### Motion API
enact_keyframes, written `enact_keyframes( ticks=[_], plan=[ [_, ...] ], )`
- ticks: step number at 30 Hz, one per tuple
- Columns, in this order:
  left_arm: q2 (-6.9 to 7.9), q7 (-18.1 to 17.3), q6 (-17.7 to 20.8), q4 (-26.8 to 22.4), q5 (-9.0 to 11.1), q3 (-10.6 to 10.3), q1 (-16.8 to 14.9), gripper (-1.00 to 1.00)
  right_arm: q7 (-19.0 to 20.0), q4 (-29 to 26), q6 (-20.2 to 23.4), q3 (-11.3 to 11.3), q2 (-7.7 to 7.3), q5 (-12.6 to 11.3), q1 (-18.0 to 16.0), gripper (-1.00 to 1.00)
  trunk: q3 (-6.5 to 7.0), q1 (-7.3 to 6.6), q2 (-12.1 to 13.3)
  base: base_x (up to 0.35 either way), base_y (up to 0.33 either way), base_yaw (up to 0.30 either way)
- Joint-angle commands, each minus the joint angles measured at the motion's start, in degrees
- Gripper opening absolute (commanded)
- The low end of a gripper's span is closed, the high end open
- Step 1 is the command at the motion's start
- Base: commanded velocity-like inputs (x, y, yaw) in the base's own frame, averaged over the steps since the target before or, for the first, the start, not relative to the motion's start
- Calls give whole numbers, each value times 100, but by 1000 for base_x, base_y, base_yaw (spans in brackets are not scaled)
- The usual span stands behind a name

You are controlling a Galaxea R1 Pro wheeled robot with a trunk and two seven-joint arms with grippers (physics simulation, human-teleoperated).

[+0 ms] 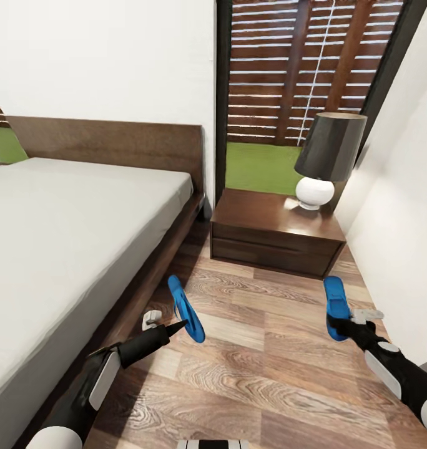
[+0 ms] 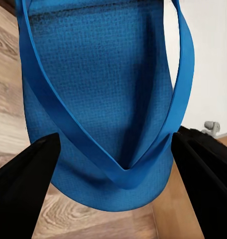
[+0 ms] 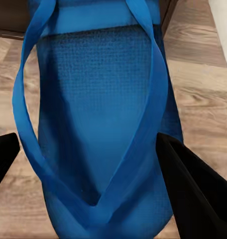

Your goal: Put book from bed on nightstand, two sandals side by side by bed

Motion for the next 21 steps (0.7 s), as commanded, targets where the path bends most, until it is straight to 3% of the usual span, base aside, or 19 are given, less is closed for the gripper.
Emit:
enact_keyframes(
  ticks=[1,5,8,9,11,14,17,19,21],
  plan=[
    [0,-5,42,1,26,3,-2,-100,-13,-30,-18,44,-14,-347,-2,-100,18,-3,0,0,0,0],
    [-3,23,37,1,21,-1,-2,-100,-16,96,353,38,-48,-1675,6,-100,107,-13,5,0,0,0],
    [-7,38,35,9,14,-6,-2,-100,-3,187,985,37,-62,-2121,9,-100,173,-21,9,0,0,0],
    [-8,55,32,26,12,-9,-2,-100,40,237,1215,37,-63,-2183,10,-100,195,-24,11,0,0,0],
    [-13,135,23,150,3,-20,-2,-100,663,507,1665,37,-66,-2247,11,-100,240,-29,13,0,0,0],
    [-23,166,18,238,-10,-29,-2,-100,2128,943,1806,39,-66,-2250,10,-100,306,-37,17,0,0,0],
    [-25,167,16,397,-24,-33,-2,-100,3334,1332,1832,47,-65,-2240,6,-100,372,-44,21,0,0,0],
    [-26,166,4,573,-37,-38,-2,-100,3870,1479,1833,58,-60,-2224,4,-100,417,-50,24,0,0,0],
    [-4,155,-71,879,-108,-45,-2,-100,4085,1556,1804,68,-57,-2217,5,-100,461,-55,27,0,0,0]
  ],
)
